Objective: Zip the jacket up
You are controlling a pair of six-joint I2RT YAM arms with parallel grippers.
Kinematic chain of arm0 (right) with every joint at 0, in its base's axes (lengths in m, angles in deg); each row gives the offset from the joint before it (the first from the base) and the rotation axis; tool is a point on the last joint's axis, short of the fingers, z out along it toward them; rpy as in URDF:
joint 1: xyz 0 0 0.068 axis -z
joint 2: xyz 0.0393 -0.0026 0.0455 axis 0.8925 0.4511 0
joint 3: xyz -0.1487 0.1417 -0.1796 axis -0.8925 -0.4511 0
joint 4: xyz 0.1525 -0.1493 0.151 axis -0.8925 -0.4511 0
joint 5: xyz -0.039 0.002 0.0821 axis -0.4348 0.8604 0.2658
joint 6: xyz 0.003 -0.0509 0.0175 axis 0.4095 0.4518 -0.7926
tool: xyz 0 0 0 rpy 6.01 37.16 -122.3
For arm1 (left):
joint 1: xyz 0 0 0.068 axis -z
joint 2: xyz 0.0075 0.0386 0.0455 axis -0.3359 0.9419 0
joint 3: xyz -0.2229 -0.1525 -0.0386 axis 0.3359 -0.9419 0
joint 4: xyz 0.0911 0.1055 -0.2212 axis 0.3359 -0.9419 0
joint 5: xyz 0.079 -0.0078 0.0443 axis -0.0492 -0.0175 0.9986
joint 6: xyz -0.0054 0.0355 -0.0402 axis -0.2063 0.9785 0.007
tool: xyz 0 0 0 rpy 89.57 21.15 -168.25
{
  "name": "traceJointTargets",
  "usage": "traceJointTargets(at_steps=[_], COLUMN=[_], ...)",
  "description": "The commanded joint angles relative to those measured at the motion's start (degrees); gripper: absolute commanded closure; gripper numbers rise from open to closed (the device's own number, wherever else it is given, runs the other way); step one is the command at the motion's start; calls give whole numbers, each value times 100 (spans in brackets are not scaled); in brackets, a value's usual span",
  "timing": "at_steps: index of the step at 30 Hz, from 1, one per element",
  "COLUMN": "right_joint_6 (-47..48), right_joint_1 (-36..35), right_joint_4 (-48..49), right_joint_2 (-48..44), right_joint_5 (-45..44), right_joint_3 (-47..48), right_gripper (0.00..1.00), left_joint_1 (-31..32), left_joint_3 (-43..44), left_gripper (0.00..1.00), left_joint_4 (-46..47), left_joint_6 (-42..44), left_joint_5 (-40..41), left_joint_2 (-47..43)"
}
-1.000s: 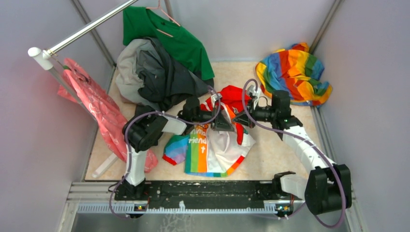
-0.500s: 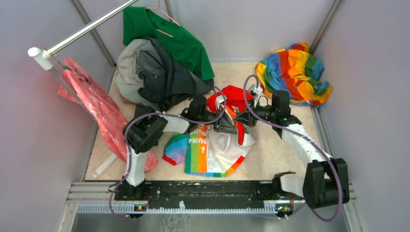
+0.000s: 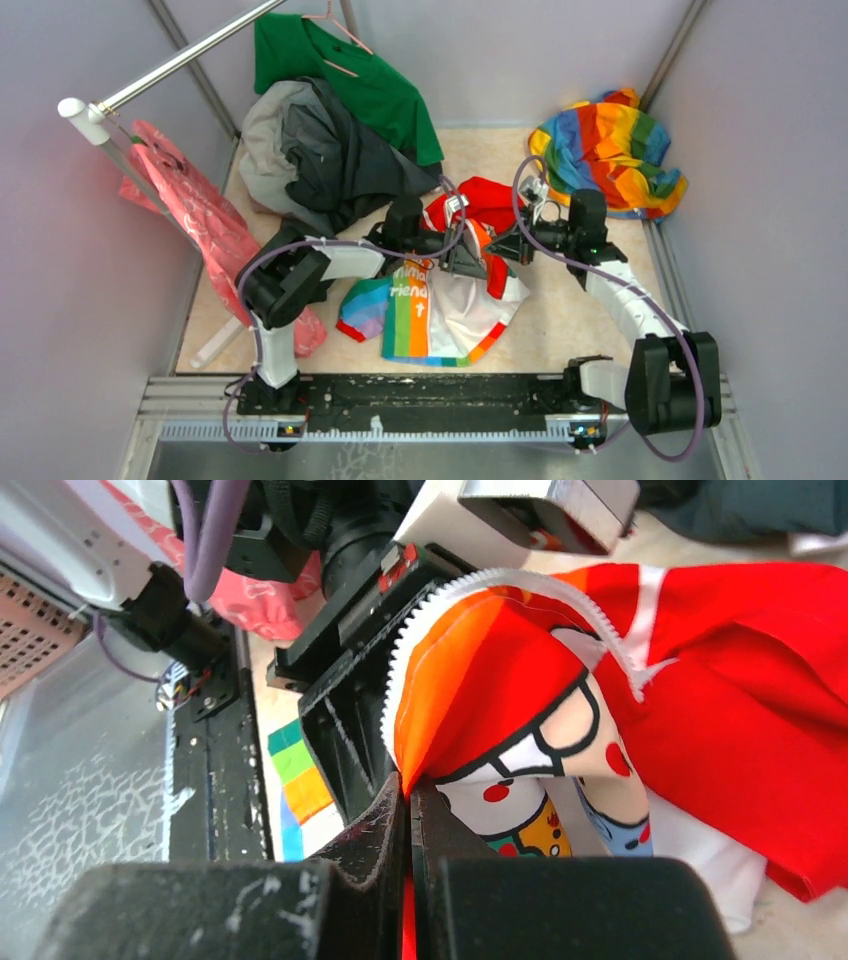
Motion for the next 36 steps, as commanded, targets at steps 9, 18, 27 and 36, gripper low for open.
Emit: traceJointTargets(at_steps=[9,18,27,36], right_joint_6=[1954,2937,3066,3154], right_joint_1=[-26,-21,-20,-16], right_joint_4=[-1494,-2363,-2469,-2546], right_joint_2=[-378,-572,-544,-440], right_joint_5=[794,1227,1226,1069], right_joint_3=[888,998,955,950], right_gripper=[100,100,100,98], left_joint_1=[340,170,48,52], left_joint_3=[-1592,-2009,-1417,-890], left_gripper=[40,18,23,37], left_joint_4=[963,1571,3447,3980], left_joint_6=[3331,3798,1861,869], left_joint_5=[727,1573,1319,1082], left_joint_2=[-2112,-2664,-1470,-752])
